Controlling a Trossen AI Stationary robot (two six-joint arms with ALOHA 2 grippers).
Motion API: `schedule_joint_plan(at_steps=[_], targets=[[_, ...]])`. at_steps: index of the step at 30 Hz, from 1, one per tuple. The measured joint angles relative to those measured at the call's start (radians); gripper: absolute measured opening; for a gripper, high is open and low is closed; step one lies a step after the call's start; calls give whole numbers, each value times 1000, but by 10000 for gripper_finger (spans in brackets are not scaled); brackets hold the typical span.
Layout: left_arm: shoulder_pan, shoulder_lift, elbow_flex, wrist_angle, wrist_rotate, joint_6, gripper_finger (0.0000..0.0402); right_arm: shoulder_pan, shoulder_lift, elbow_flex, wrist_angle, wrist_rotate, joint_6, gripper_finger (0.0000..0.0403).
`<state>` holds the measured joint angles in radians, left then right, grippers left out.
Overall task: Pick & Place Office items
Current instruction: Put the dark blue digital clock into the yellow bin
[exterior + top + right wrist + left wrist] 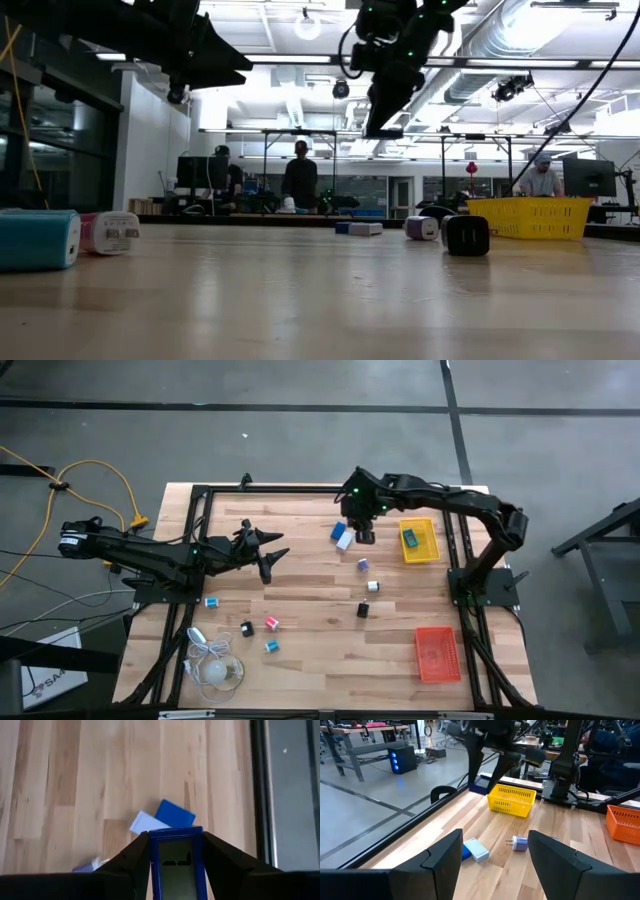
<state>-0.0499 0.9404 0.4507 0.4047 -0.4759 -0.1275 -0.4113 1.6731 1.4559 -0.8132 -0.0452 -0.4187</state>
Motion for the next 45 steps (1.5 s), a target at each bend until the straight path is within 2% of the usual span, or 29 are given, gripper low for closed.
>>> schedule_joint_plan(at_steps=[13, 17, 24, 30, 37, 45], targets=[[0, 0, 0, 1, 0, 0, 218, 0, -176, -185, -2, 112, 215, 146], [0, 0, 0, 0, 0, 0, 218, 21, -227, -235, -11, 204, 321, 146], [0, 0, 0, 1, 0, 0, 218, 66, -290, -298, -84, 298, 546, 146], [0, 0, 0, 1, 0, 0, 218, 87, -386, -416, -84, 327, 729, 146], [0, 0, 0, 0, 0, 0, 218, 122, -479, -537, -99, 447, 966, 146], [0, 0, 0, 0, 0, 0, 218, 159, -495, -618, -150, 596, 1262, 146]])
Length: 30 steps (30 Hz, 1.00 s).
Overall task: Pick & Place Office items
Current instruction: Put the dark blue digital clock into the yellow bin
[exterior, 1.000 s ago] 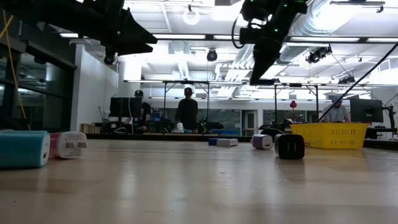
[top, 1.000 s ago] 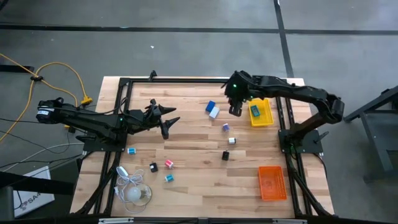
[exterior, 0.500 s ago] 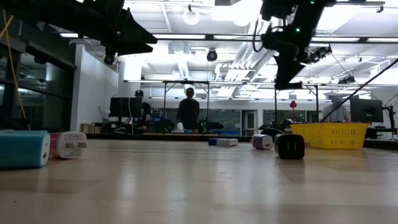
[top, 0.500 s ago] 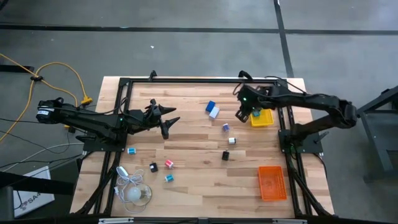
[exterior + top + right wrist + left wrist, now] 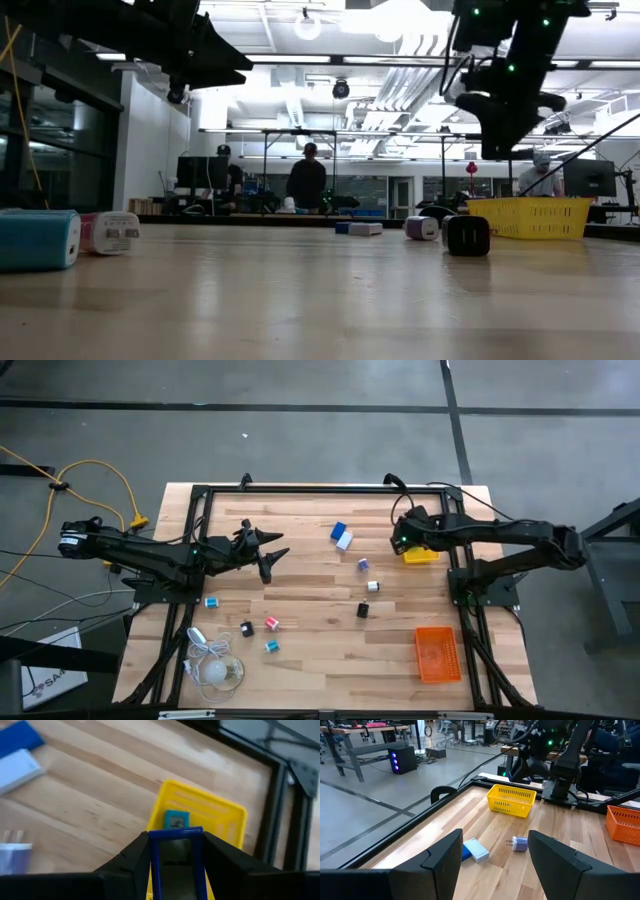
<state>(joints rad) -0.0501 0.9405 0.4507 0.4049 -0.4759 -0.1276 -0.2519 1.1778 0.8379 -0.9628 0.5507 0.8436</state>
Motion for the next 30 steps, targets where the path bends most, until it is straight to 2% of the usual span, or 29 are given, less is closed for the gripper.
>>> schedule_joint_plan(at_steps=[6, 11, 19, 30], targets=[[0, 0, 0, 0, 0, 0, 218, 3, 0, -56, -1, 26, 156, 146], [0, 0, 0, 0, 0, 0, 218, -14, 0, -94, 0, 22, 223, 146], [0, 0, 0, 0, 0, 0, 218, -118, 29, -102, 71, -30, 118, 146], [0, 0, 0, 0, 0, 0, 218, -209, 181, -102, 159, -63, 68, 146]])
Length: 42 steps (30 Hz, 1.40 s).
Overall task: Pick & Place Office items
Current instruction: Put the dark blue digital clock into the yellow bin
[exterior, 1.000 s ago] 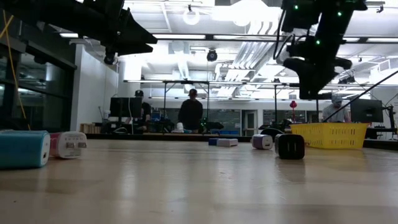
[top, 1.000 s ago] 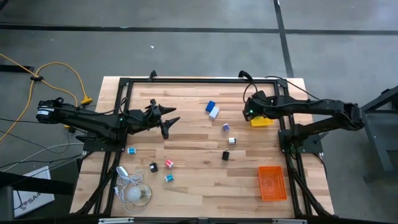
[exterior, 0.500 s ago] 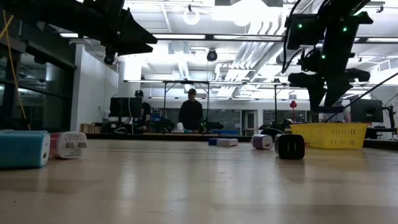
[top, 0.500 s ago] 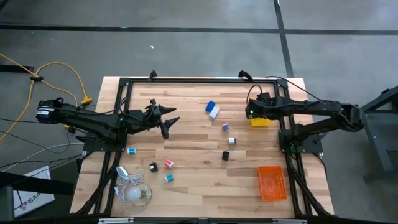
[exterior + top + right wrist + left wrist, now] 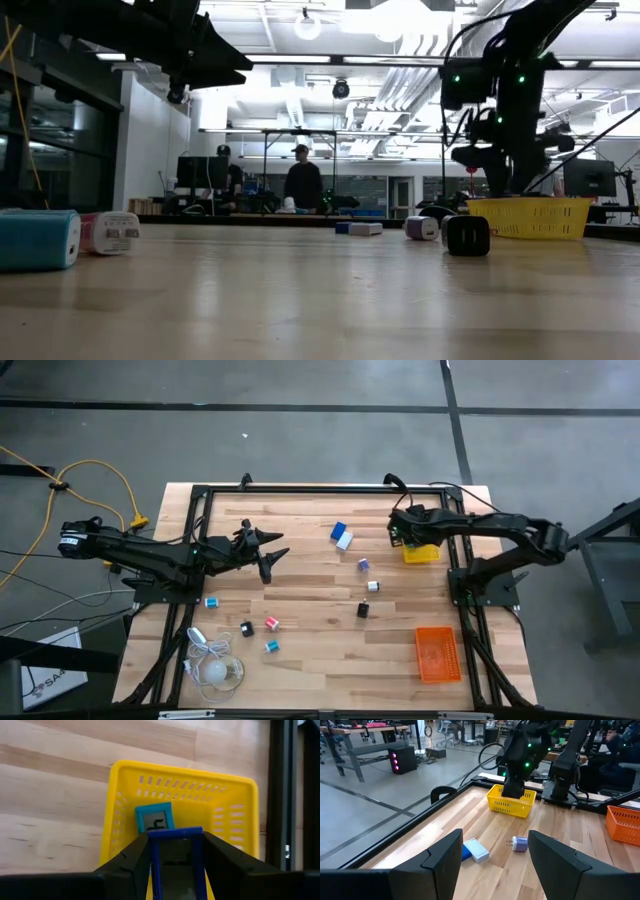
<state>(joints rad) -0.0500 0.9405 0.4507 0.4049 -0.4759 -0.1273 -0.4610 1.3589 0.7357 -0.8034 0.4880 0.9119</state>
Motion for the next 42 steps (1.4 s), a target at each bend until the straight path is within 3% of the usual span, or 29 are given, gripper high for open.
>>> schedule_joint_plan(at_steps=[8, 25, 42], targets=[[0, 0, 0, 0, 0, 0, 218, -29, 71, 0, 77, -24, -1, 146], [0, 0, 0, 0, 0, 0, 218, -92, 71, 0, 128, -53, -27, 146], [0, 0, 0, 0, 0, 0, 218, -92, 71, -88, 278, -53, -50, 158]])
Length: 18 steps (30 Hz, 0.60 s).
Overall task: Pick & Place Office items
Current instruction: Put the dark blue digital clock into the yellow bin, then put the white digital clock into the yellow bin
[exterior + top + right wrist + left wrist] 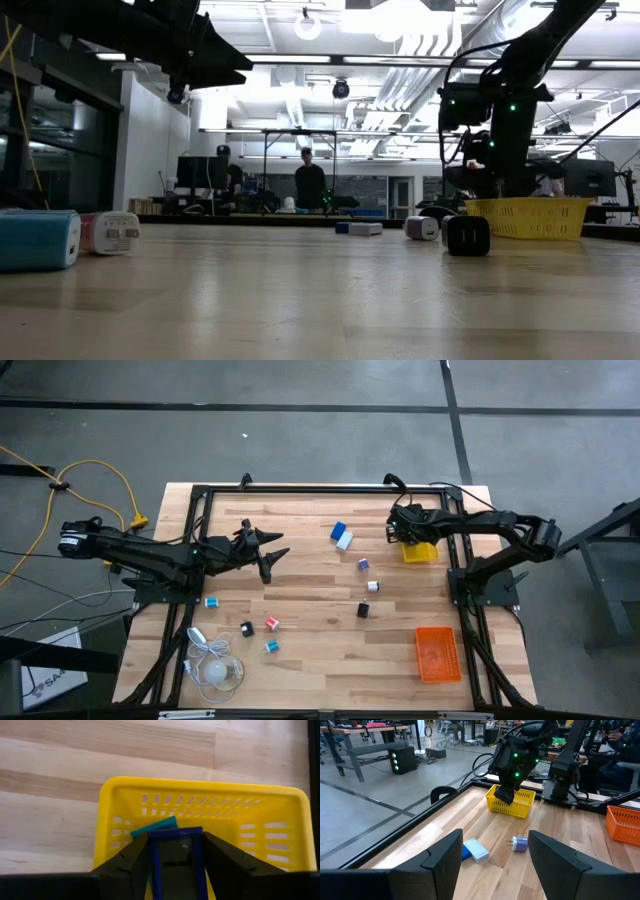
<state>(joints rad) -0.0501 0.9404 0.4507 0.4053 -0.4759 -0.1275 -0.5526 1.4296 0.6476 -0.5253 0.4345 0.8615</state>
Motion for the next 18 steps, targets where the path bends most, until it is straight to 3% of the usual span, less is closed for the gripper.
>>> schedule_joint_plan(at_steps=[8, 18], targets=[[0, 0, 0, 0, 0, 0, 218, 0, 0, 0, 3, 0, -2, 189], [0, 0, 0, 0, 0, 0, 218, 0, -6, 0, 2, 0, -21, 194]])
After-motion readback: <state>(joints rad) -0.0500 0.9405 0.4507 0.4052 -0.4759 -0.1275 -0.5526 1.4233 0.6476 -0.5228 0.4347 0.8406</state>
